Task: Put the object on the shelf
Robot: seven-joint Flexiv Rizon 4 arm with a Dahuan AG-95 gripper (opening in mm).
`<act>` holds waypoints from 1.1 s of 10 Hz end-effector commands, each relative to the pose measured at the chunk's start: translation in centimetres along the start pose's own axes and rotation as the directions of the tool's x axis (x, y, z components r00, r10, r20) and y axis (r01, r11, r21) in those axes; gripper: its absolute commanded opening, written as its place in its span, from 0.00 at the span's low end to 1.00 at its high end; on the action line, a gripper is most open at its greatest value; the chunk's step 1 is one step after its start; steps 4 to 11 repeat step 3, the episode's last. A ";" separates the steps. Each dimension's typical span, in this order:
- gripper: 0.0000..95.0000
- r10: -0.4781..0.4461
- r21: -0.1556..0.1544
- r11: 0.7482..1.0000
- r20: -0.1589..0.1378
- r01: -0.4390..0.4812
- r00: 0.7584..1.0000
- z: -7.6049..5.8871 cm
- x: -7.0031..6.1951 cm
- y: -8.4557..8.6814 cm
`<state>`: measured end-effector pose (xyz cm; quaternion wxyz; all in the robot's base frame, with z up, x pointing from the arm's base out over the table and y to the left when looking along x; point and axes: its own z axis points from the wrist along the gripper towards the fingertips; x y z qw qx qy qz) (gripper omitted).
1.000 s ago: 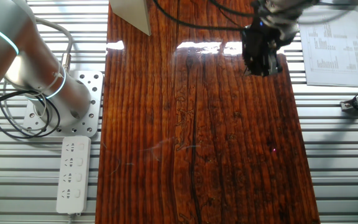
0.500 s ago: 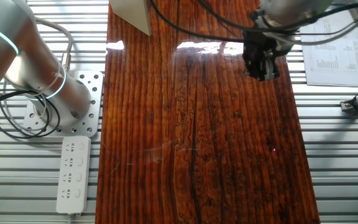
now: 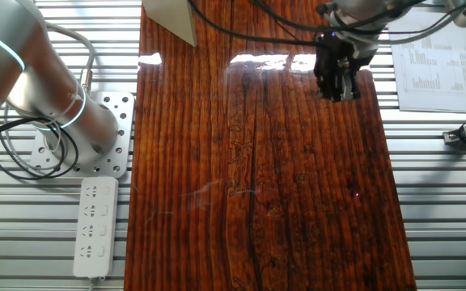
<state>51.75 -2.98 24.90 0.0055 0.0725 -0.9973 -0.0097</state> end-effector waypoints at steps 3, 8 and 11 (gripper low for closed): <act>0.00 0.062 -0.019 0.998 -0.001 -0.063 0.998 0.0 0.1 0.0; 0.00 0.062 -0.019 0.998 -0.001 -0.063 0.998 0.0 0.1 0.0; 0.00 0.062 -0.019 0.998 -0.001 -0.063 0.998 0.0 0.1 0.0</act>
